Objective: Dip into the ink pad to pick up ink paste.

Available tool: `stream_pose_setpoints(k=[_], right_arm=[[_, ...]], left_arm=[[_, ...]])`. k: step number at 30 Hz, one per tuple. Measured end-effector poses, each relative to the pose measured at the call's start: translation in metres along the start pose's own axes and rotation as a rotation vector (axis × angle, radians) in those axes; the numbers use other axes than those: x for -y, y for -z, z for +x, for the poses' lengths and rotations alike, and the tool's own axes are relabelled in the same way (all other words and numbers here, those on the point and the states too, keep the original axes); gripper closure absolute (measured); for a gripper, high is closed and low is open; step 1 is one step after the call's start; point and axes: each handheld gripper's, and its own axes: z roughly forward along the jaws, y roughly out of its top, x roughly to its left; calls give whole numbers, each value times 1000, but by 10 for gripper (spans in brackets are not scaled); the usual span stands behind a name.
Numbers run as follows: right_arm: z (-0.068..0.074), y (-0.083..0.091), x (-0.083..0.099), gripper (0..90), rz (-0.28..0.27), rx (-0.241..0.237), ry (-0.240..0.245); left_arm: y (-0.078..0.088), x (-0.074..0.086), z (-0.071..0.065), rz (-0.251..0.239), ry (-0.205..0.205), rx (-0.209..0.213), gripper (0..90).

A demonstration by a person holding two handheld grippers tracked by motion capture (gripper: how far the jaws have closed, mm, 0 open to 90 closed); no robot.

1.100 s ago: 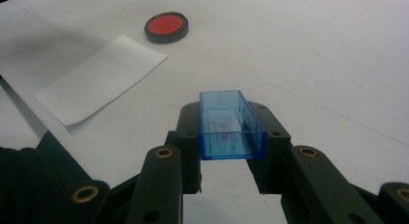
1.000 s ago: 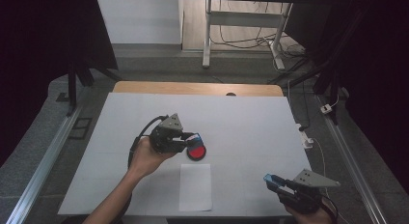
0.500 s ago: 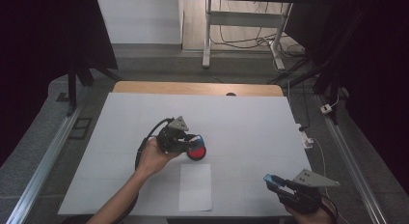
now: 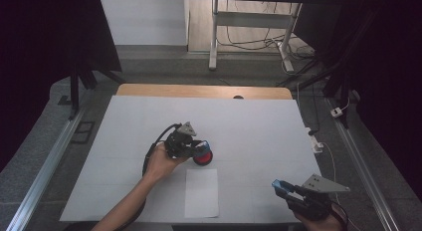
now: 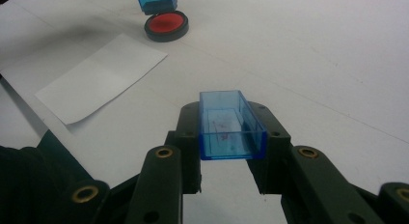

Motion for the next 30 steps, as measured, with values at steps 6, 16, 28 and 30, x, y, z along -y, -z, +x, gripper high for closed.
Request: stream_pose_setpoints(k=[6, 16, 28, 30], right_arm=[[0, 0, 0, 687, 2, 2, 0], [0, 0, 0, 687, 2, 1, 1], [0, 0, 0, 687, 3, -4, 1], [1, 0, 0, 686, 5, 1, 4]], left_arm=[[-6, 1, 1, 16, 0, -6, 699], [-13, 2, 2, 39, 0, -20, 699], [-14, -1, -3, 71, -24, -44, 705], [-14, -1, -4, 79, -37, -48, 705]])
